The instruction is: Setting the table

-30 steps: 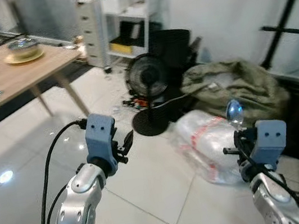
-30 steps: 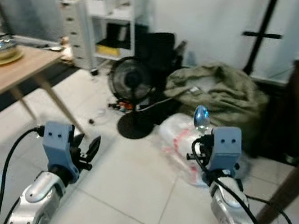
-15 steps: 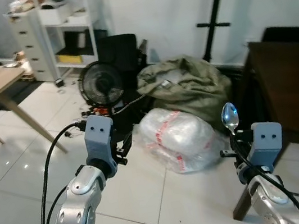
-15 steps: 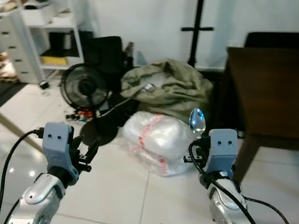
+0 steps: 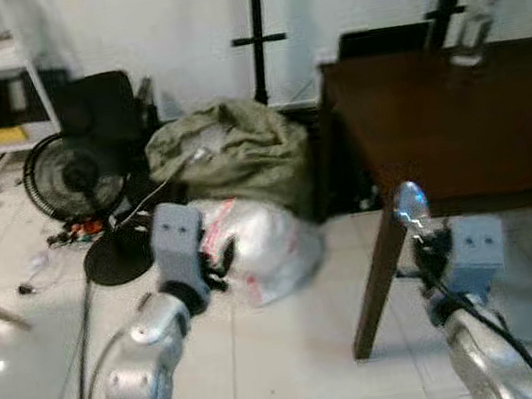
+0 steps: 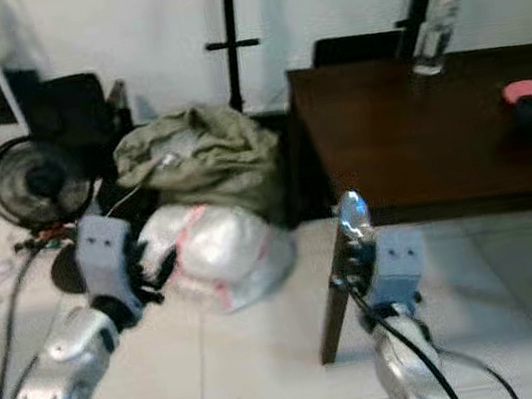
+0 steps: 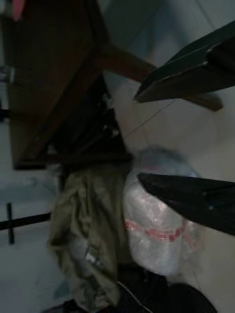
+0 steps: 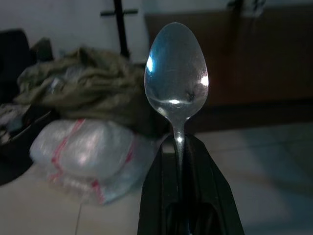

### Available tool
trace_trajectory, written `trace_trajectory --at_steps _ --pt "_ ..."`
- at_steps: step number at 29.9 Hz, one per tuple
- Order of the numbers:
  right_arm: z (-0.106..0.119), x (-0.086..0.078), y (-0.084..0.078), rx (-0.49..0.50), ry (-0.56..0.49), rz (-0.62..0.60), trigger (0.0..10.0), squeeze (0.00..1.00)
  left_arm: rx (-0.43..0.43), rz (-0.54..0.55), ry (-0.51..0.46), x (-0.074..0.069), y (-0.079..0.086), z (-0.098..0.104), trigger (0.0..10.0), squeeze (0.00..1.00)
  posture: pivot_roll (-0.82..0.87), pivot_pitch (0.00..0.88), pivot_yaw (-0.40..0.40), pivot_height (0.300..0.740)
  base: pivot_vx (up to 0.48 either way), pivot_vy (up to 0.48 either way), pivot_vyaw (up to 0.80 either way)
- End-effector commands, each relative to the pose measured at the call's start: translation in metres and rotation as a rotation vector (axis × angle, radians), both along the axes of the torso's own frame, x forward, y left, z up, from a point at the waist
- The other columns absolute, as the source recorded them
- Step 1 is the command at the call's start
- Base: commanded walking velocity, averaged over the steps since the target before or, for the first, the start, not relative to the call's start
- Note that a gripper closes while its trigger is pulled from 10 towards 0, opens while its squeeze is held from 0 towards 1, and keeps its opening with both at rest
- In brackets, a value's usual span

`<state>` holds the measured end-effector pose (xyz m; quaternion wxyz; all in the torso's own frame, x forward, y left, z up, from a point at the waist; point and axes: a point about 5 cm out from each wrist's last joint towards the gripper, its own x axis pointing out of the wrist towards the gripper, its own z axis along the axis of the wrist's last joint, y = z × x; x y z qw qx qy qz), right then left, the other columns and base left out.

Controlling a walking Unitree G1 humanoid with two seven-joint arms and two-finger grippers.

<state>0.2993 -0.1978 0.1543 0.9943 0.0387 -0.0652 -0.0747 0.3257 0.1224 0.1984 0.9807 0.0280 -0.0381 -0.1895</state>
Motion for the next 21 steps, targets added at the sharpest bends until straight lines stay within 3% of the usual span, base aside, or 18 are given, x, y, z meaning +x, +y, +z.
trace_trajectory --at_steps 1,21 --pt "-0.0074 -0.0030 0.0026 0.008 0.026 0.005 10.0 0.00 -0.002 0.002 0.023 -0.0014 0.0014 -0.0057 10.0 0.00 0.06 0.069 0.067 0.740 0.000 0.000 -0.80" --pt "-0.0065 -0.0030 0.0011 0.007 0.024 0.000 10.0 0.00 -0.008 -0.021 0.026 -0.0020 -0.0017 -0.0059 10.0 0.00 0.06 0.069 0.067 0.740 0.000 0.000 -0.80"
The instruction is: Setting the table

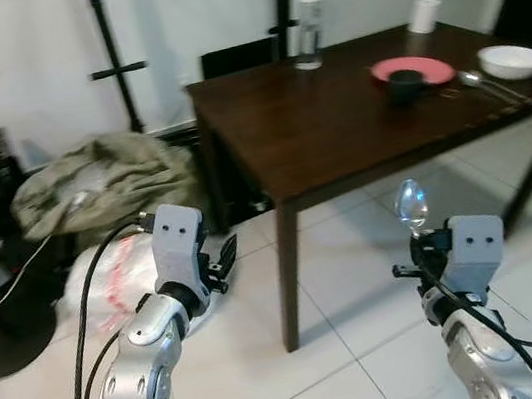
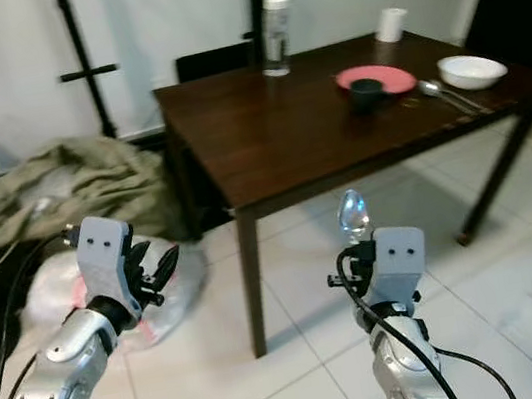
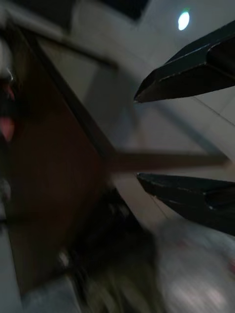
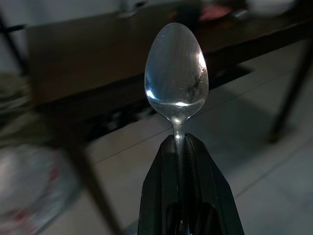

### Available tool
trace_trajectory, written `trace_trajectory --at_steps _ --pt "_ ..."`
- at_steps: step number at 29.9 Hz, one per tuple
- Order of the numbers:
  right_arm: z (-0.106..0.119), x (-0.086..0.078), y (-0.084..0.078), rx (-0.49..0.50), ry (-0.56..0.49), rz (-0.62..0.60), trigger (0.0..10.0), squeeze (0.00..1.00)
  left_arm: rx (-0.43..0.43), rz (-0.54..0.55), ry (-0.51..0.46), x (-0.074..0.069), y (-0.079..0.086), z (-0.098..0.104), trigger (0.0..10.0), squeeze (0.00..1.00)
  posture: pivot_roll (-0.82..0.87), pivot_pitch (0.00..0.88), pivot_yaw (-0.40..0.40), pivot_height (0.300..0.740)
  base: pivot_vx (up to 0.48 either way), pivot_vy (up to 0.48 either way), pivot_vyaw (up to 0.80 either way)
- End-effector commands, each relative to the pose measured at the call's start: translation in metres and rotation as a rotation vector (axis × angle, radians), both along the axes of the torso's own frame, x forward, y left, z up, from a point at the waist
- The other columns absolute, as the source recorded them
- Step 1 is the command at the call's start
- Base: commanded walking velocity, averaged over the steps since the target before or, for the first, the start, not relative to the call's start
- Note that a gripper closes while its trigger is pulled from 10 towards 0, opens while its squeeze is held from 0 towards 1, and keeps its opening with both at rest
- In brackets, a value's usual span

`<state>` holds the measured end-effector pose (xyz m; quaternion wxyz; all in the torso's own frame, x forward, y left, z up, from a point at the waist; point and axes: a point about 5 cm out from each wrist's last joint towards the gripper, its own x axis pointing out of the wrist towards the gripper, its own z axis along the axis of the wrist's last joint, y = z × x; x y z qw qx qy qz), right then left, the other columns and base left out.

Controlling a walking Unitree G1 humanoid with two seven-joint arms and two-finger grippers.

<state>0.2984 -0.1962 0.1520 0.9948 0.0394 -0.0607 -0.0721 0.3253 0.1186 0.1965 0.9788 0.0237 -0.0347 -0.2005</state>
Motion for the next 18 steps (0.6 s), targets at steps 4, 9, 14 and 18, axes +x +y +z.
trace_trajectory --at_steps 4,9,14,18 --pt "-0.0041 -0.0018 -0.0006 0.006 0.015 -0.006 10.0 0.00 -0.002 -0.006 0.015 -0.0014 0.0011 -0.0038 10.0 0.00 0.06 0.067 0.067 0.740 0.000 0.000 -0.80" --pt "-0.0038 -0.0016 -0.0008 0.008 0.014 -0.007 10.0 0.00 -0.001 -0.013 0.010 -0.0013 0.0004 -0.0034 10.0 0.00 0.06 0.065 0.069 0.740 0.000 0.000 -0.80" --pt "-0.0033 -0.0014 -0.0010 0.008 0.011 -0.008 10.0 0.00 -0.002 -0.020 0.006 -0.0009 -0.0001 -0.0025 10.0 0.00 0.05 0.063 0.069 0.740 0.000 0.000 -0.80" --pt "-0.0032 -0.0013 -0.0010 0.006 0.010 -0.008 10.0 0.00 -0.005 -0.031 0.006 -0.0011 -0.0018 -0.0023 10.0 0.00 0.05 0.058 0.070 0.740 0.000 0.000 -0.80"
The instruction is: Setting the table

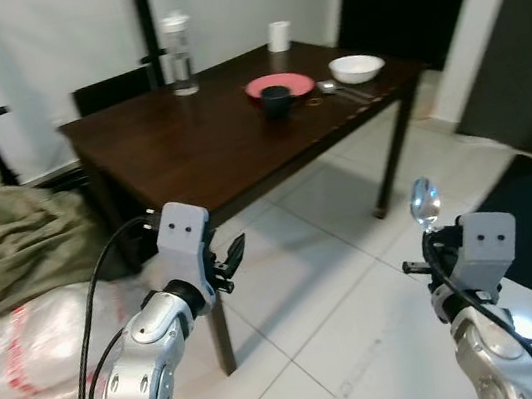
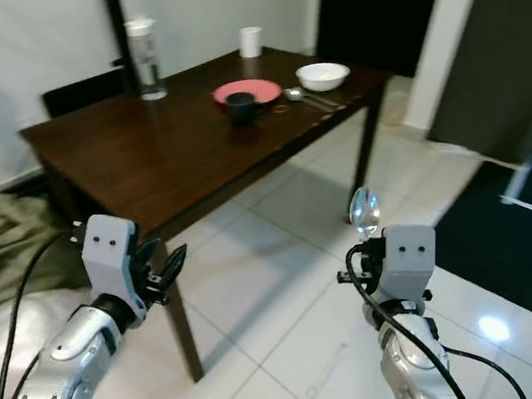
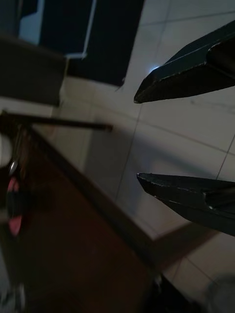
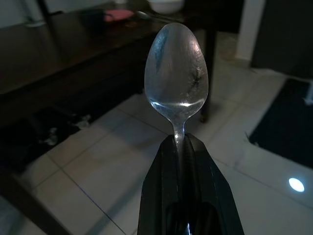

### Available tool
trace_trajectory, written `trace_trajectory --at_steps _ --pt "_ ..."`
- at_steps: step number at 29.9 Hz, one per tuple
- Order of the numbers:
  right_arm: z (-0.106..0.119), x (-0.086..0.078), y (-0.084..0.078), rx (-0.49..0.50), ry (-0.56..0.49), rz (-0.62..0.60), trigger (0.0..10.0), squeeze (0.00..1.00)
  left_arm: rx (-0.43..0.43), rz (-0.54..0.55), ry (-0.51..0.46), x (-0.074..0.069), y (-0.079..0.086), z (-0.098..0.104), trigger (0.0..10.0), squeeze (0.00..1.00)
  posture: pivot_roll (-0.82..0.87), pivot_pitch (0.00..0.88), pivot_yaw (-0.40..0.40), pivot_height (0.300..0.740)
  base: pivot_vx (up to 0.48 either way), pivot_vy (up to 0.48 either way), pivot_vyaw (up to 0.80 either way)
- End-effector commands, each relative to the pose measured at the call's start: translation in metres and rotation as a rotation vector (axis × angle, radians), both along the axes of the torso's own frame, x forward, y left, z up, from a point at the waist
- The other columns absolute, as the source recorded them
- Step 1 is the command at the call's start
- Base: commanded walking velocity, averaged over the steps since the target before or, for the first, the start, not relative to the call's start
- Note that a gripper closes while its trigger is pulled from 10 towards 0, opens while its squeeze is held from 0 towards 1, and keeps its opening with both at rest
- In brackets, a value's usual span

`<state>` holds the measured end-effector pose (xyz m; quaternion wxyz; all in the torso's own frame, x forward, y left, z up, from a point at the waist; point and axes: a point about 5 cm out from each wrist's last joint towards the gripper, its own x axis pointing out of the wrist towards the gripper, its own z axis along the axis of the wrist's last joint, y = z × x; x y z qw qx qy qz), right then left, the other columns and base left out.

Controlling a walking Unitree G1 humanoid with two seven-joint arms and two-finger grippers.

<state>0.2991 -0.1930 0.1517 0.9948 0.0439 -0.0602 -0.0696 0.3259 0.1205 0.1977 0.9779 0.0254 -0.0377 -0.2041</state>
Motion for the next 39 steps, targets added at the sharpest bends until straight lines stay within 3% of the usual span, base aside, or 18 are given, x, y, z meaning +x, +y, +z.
trace_trajectory --at_steps 1,24,29,39 --pt "-0.003 -0.002 -0.004 -0.003 0.010 -0.013 10.0 0.00 -0.007 -0.023 0.013 -0.002 -0.004 -0.004 10.0 0.00 0.05 0.058 0.070 0.740 0.000 0.000 -0.80" --pt "-0.003 -0.002 -0.005 -0.001 0.010 -0.016 10.0 0.00 -0.010 -0.047 -0.007 -0.002 -0.006 -0.002 10.0 0.00 0.05 0.060 0.072 0.740 0.000 0.000 -0.80" --pt "-0.002 -0.002 -0.004 0.001 0.004 -0.017 10.0 0.00 -0.016 -0.063 -0.023 -0.002 -0.008 0.000 10.0 0.00 0.05 0.060 0.071 0.740 0.431 0.000 -0.79" --pt "-0.001 -0.003 -0.004 -0.007 -0.004 -0.017 10.0 0.00 -0.014 -0.091 -0.034 -0.001 -0.015 0.003 10.0 0.00 0.05 0.062 0.072 0.740 0.480 0.000 0.00"
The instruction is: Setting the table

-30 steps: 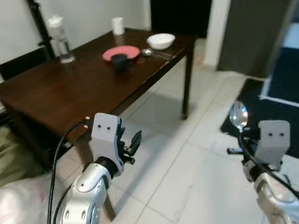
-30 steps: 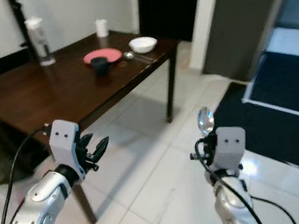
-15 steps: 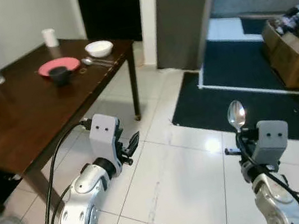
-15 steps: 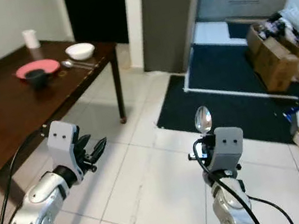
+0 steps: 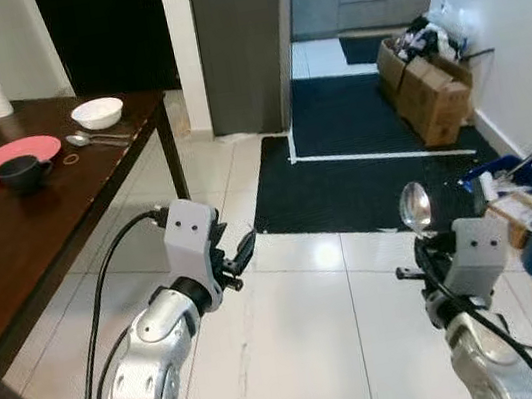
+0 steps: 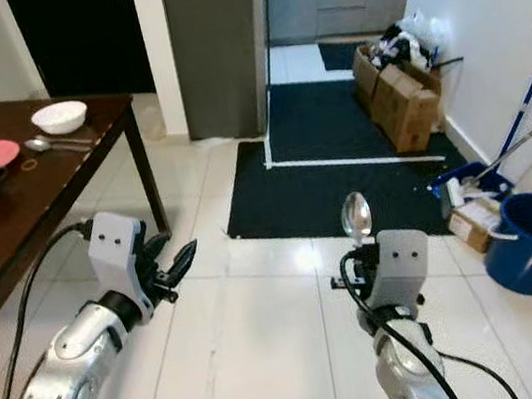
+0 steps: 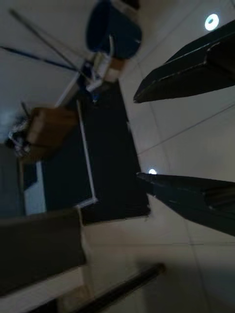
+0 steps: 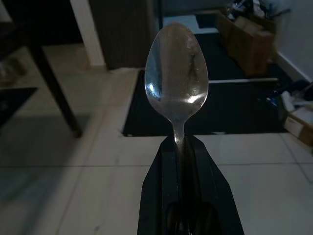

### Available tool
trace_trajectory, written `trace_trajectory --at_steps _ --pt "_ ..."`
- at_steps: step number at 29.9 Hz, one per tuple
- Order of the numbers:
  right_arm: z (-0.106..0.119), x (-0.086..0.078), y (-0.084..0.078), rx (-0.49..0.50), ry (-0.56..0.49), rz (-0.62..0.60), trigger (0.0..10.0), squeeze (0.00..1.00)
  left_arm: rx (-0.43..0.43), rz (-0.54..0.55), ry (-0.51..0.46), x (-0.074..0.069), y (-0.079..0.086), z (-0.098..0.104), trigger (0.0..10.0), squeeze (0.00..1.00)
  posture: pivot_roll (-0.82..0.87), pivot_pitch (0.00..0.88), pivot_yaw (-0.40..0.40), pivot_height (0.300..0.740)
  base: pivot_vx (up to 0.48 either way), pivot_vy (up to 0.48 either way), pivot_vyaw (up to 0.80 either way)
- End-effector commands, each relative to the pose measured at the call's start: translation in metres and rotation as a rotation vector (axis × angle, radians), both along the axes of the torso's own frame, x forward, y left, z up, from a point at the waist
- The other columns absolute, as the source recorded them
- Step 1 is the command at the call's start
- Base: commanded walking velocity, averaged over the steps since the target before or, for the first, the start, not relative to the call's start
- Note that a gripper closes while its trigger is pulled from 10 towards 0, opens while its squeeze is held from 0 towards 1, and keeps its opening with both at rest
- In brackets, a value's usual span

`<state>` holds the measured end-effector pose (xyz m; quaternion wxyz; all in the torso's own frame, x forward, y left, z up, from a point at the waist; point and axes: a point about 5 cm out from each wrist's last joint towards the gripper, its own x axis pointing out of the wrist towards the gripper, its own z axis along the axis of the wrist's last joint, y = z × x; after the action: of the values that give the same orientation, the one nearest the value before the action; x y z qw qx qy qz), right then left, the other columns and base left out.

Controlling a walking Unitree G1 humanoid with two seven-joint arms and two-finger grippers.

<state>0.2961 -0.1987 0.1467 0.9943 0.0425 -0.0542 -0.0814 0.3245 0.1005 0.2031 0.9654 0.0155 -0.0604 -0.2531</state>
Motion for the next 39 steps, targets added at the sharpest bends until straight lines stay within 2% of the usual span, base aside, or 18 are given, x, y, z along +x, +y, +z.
trace_trajectory --at_steps 1,39 --pt "0.0037 0.0003 0.0013 -0.006 -0.016 0.005 10.0 0.00 0.010 0.011 0.004 0.0001 0.0049 -0.0025 10.0 0.00 0.05 0.062 0.072 0.740 0.480 0.000 0.00" --pt "0.0087 0.0016 0.0039 0.023 -0.046 0.017 10.0 0.00 0.008 0.009 0.000 0.0003 0.0051 -0.0033 10.0 0.00 0.05 0.066 0.073 0.740 0.480 0.000 0.00"
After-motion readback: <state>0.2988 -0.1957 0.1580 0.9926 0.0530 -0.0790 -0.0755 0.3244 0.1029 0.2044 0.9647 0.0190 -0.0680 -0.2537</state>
